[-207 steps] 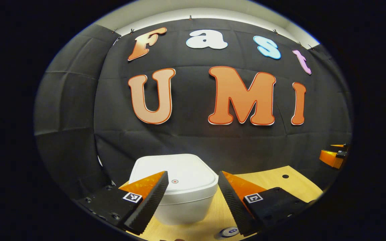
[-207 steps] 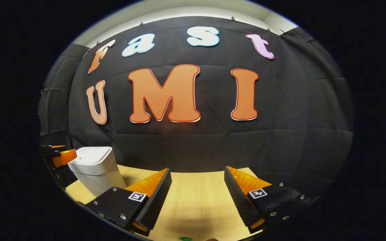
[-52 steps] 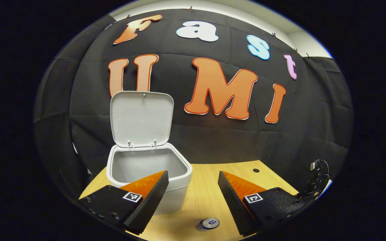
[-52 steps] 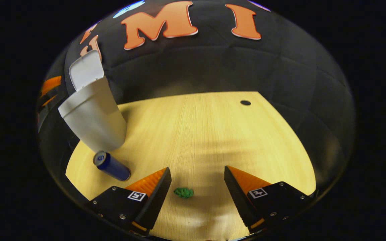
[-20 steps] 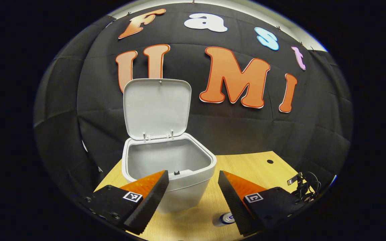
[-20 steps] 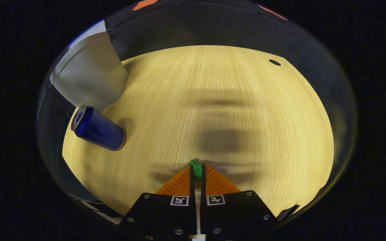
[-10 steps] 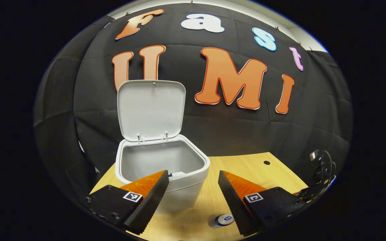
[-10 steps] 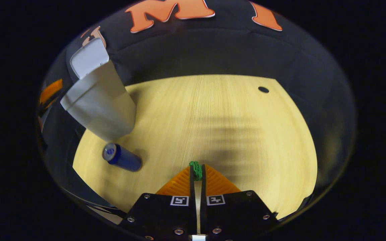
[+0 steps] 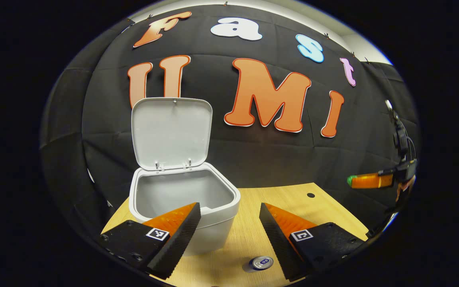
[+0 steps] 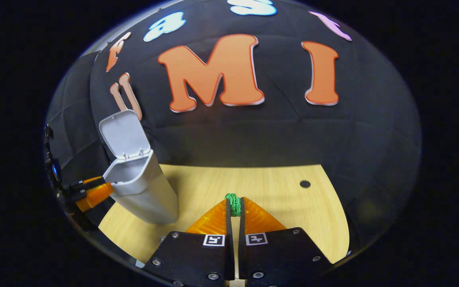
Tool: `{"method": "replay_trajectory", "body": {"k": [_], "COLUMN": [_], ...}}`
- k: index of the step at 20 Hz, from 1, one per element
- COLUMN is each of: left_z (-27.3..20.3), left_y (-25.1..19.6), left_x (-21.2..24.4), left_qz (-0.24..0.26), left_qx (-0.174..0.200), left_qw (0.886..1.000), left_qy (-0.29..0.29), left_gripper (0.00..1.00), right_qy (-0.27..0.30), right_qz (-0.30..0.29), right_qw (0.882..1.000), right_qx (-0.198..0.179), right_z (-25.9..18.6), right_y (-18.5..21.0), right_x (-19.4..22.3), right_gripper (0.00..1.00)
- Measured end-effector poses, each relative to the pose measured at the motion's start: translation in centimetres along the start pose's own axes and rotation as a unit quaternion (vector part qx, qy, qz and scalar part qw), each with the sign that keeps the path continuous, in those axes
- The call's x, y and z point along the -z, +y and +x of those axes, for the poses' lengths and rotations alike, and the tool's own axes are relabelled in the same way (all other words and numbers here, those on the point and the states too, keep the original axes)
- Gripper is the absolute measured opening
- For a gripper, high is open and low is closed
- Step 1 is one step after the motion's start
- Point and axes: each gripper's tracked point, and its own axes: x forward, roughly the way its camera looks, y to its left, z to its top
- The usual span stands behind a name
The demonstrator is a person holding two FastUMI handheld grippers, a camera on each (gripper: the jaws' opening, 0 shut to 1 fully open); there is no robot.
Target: Press the lid of the desktop garbage bin to open it, pick up the crumpled paper on the desktop and throw it into the bin, then pick up the pop can on the desktop and drop it into the bin, and finally close the garbage bin lid.
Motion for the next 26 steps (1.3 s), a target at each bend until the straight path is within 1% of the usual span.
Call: {"method": "replay_trajectory", "body": {"k": [1, 2, 5, 10, 13, 16, 20, 22, 23, 24, 25, 26], "left_z": [-0.2, -0.5, -1.3, -3.1, -4.5, -5.8, -7.2, -7.9, -8.1, -8.4, -8.7, -9.0], "left_y": [0.4, 1.0, 2.9, 7.8, 11.3, 14.9, 18.7, 20.5, 21.3, 22.0, 22.6, 23.0], "left_x": [-0.2, -0.2, -0.1, 0.4, 1.0, 1.5, 2.1, 2.4, 2.6, 2.9, 3.1, 3.3], "left_qz": [-0.003, -0.009, -0.021, -0.019, -0.03, -0.029, -0.036, -0.041, -0.045, -0.048, -0.052, -0.056], "left_qx": [-0.003, -0.007, -0.024, -0.064, -0.091, -0.119, -0.148, -0.162, -0.167, -0.173, -0.178, -0.182], "left_qw": [1.0, 1.0, 0.999, 0.998, 0.995, 0.992, 0.988, 0.986, 0.985, 0.984, 0.983, 0.982], "left_qy": [-0.001, -0.002, -0.003, 0.001, 0.005, 0.007, 0.008, 0.009, 0.011, 0.013, 0.013, 0.013], "left_gripper": [0.95, 0.95, 0.95, 0.95, 0.95, 0.95, 0.95, 0.95, 0.95, 0.95, 0.95, 0.95], "right_qy": [-0.014, -0.03, -0.062, -0.088, -0.083, -0.064, -0.022, -0.014, -0.014, -0.013, -0.011, -0.011], "right_qz": [-0.008, -0.014, -0.024, -0.053, -0.068, -0.093, -0.124, -0.136, -0.137, -0.134, -0.13, -0.127], "right_qw": [1.0, 0.999, 0.996, 0.986, 0.979, 0.973, 0.966, 0.965, 0.963, 0.962, 0.962, 0.963], "right_qx": [-0.011, -0.023, -0.064, -0.134, -0.172, -0.201, -0.224, -0.224, -0.231, -0.24, -0.238, -0.239], "right_z": [0.1, 0.3, 1.5, 3.5, 5.1, 6.4, 8.2, 9.3, 9.6, 9.6, 9.9, 10.2], "right_y": [0.5, 1.3, 6.2, 14.6, 20.3, 24.8, 29.5, 31.2, 32.0, 32.6, 33.2, 33.5], "right_x": [-2.7, -4.1, -8.4, -12.1, -12.2, -10.6, -7.6, -6.5, -6.2, -6.2, -5.7, -5.6], "right_gripper": [0.04, 0.04, 0.04, 0.04, 0.04, 0.04, 0.04, 0.04, 0.04, 0.06, 0.09, 0.2]}}
